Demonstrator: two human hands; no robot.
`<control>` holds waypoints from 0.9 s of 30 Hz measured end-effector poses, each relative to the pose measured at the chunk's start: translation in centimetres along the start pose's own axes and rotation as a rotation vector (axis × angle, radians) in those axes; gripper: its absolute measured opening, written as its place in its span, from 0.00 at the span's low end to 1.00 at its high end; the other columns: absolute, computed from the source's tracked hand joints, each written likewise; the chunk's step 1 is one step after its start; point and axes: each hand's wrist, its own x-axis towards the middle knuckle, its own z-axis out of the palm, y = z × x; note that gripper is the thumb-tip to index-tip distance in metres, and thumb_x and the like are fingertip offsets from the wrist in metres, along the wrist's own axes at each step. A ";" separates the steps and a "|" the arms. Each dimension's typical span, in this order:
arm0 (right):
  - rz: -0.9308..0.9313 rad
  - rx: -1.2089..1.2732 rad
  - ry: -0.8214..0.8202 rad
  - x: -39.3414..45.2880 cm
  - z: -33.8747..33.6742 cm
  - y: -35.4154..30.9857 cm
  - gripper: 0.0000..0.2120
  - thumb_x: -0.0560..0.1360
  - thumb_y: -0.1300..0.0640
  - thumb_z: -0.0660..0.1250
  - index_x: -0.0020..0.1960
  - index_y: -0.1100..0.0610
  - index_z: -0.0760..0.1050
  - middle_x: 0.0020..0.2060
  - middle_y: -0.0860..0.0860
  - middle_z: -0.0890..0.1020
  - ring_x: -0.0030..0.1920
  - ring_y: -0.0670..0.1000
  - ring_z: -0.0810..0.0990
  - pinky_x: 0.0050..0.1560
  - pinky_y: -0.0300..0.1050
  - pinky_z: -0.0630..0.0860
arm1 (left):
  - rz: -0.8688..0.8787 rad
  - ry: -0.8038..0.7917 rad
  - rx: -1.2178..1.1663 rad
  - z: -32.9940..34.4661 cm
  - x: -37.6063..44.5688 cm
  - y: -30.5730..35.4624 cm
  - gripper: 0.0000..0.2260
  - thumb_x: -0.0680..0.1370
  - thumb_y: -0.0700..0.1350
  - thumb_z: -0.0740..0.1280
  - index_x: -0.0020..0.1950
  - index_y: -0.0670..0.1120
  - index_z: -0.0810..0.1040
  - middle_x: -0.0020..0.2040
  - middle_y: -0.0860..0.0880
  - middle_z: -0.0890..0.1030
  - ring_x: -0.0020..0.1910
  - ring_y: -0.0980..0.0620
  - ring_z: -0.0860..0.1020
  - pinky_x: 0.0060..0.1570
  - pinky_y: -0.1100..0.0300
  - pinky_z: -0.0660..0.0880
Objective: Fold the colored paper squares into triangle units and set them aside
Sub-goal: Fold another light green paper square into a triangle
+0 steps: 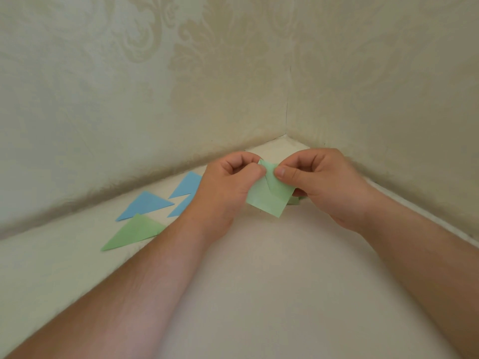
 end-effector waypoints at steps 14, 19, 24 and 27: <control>0.003 -0.033 -0.010 0.0 -0.1 0.1 0.07 0.78 0.59 0.73 0.41 0.56 0.85 0.43 0.59 0.86 0.40 0.53 0.80 0.46 0.53 0.77 | -0.022 0.024 -0.098 0.0 0.2 0.0 0.10 0.74 0.40 0.71 0.35 0.51 0.82 0.40 0.50 0.82 0.40 0.50 0.77 0.42 0.56 0.73; 0.007 -0.045 -0.028 -0.1 -0.1 -0.1 0.08 0.79 0.59 0.72 0.41 0.56 0.84 0.41 0.55 0.86 0.40 0.51 0.80 0.46 0.52 0.77 | -0.043 -0.005 -0.108 -0.1 0.2 0.2 0.14 0.79 0.36 0.68 0.36 0.49 0.79 0.39 0.50 0.80 0.37 0.51 0.76 0.38 0.59 0.72; 0.037 -0.032 -0.047 -0.1 0.2 -0.1 0.08 0.80 0.60 0.70 0.43 0.59 0.83 0.43 0.59 0.86 0.42 0.53 0.81 0.51 0.61 0.80 | -0.033 0.010 -0.089 -0.2 0.3 0.2 0.15 0.79 0.36 0.68 0.35 0.50 0.80 0.38 0.52 0.80 0.36 0.53 0.75 0.38 0.59 0.71; 0.040 -0.033 -0.055 -0.2 0.4 -0.1 0.07 0.81 0.60 0.69 0.45 0.60 0.83 0.47 0.63 0.85 0.44 0.54 0.81 0.55 0.66 0.79 | -0.028 0.013 -0.076 -0.4 0.4 0.0 0.16 0.79 0.37 0.68 0.33 0.50 0.78 0.37 0.51 0.78 0.36 0.53 0.73 0.38 0.58 0.69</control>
